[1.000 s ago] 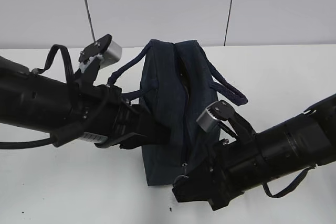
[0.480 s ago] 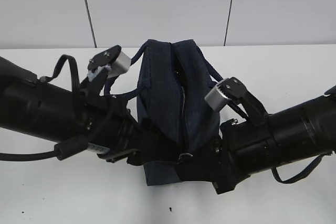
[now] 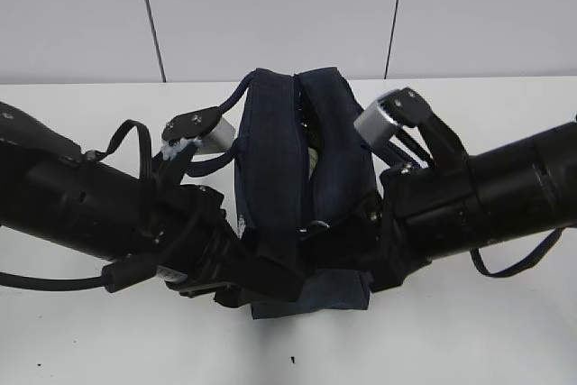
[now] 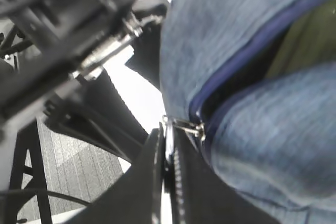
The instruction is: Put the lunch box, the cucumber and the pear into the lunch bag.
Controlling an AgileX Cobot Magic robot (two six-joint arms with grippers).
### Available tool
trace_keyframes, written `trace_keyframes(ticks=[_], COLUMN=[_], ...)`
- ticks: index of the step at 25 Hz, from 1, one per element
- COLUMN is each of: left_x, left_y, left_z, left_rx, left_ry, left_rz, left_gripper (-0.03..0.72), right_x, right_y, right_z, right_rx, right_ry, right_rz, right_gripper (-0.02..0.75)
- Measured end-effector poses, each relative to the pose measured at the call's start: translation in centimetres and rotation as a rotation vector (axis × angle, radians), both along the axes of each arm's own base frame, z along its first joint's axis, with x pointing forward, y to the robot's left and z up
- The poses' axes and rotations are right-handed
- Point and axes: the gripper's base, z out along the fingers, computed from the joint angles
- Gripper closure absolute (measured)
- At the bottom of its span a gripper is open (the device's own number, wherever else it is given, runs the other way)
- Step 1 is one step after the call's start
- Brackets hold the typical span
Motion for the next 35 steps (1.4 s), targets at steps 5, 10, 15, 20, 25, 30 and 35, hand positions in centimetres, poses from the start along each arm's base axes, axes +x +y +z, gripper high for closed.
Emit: trace_keyframes(ticks=[5,10,15,20,25,30,35], left_x=[0.3,0.7,0.9,1.1,1.2,1.2,1.2], left_y=[0.1,0.2,0.3,0.3,0.4,0.4,0.5], left_z=[-0.1,-0.2,-0.2,-0.2,-0.3,-0.3,-0.3], left_rx=[0.015,0.021,0.023,0.03,0.033,0.035,0.052], left_ry=[-0.02,-0.03,-0.038,-0.049,-0.053,-0.055,-0.07], left_rz=[0.025,0.067,0.098,0.118,0.124,0.126,0.108], left_gripper=[0.274,0.274,0.323,0.526,0.628,0.66,0.664], right_x=[0.8,1.3,1.9,2.2,2.3,2.9,3.7], right_y=[0.3,0.5,0.7,0.8,1.3,1.4,1.4], right_z=[1.7,2.8,3.9,4.6,5.1,5.7,6.5], right_rx=[-0.001,-0.001,0.003,0.009,0.009,0.007,0.002], right_ry=[-0.009,-0.015,-0.028,-0.044,-0.063,-0.098,-0.143], right_rz=[0.003,0.01,0.008,0.007,0.014,-0.014,-0.062], right_gripper=[0.732,0.732,0.732,0.732,0.732,0.732,0.732])
